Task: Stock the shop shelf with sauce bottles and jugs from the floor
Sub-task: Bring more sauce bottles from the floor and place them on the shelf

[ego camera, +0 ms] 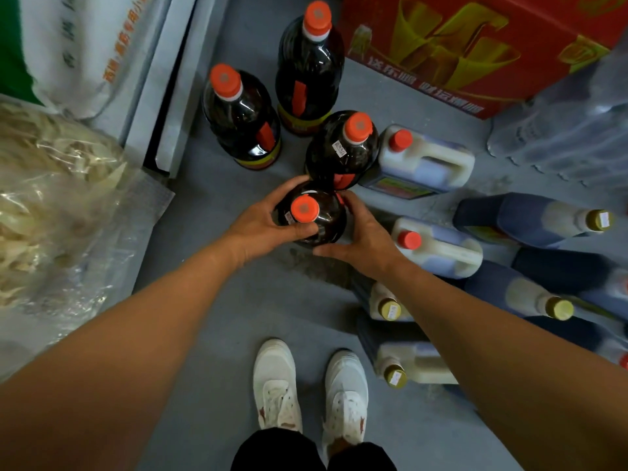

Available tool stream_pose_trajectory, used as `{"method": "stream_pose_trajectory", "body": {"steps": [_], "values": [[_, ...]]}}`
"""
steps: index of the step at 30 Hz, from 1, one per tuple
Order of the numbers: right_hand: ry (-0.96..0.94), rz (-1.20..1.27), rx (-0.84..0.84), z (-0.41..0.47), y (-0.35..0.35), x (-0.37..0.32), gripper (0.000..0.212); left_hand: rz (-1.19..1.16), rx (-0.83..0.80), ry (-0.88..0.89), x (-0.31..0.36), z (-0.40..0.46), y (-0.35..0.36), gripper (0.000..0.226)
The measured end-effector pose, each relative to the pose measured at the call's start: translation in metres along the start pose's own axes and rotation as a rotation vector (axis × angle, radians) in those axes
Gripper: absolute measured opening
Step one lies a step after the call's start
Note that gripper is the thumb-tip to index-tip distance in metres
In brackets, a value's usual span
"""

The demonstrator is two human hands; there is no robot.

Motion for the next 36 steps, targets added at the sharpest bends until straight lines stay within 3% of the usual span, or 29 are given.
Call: {"method": "stream_pose_trajectory", "body": {"steps": [10,14,17,26,30,32,34,36], "values": [[-0.066,-0.025,-0.028,0.012,-0.003,-0.012,0.105,-0.154,0.062,-0.041,-0.005,-0.005,0.001,0.072],[0.026,-0.056,-0.113,-0.003,0.004,-0.023,0.090,-0.184,0.088,-0.083,-0.011,-0.019,0.001,0.067],[0.060,-0.026,-0.145,-0.030,0.017,-0.035,0.106,-0.187,0.097,-0.167,-0.019,-0.046,-0.002,0.065],[0.204,0.016,-0.284,-0.117,0.017,-0.102,0.057,-0.331,0.191,-0.331,0.012,-0.140,-0.019,0.031],[0.252,0.072,-0.300,-0.156,-0.005,-0.151,0.065,-0.453,0.122,-0.352,0.044,-0.189,-0.042,0.077],[0.270,0.117,-0.296,-0.174,-0.021,-0.178,0.070,-0.486,0.067,-0.323,0.060,-0.218,-0.051,0.082],[0.266,0.165,-0.292,-0.192,-0.040,-0.208,0.057,-0.428,-0.015,-0.296,0.074,-0.250,-0.051,0.084],[0.249,0.187,-0.303,-0.207,-0.057,-0.234,0.036,-0.367,-0.009,-0.281,0.083,-0.274,-0.046,0.101]]}}
Point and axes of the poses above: each hand's wrist, its own z-axis towards the middle knuckle, its own y-axis out of the palm, x = y × z, the point moved 1 cm from there along z, towards the middle knuckle, and after that the axes turned 6 degrees about x, right-handed, at the moved point
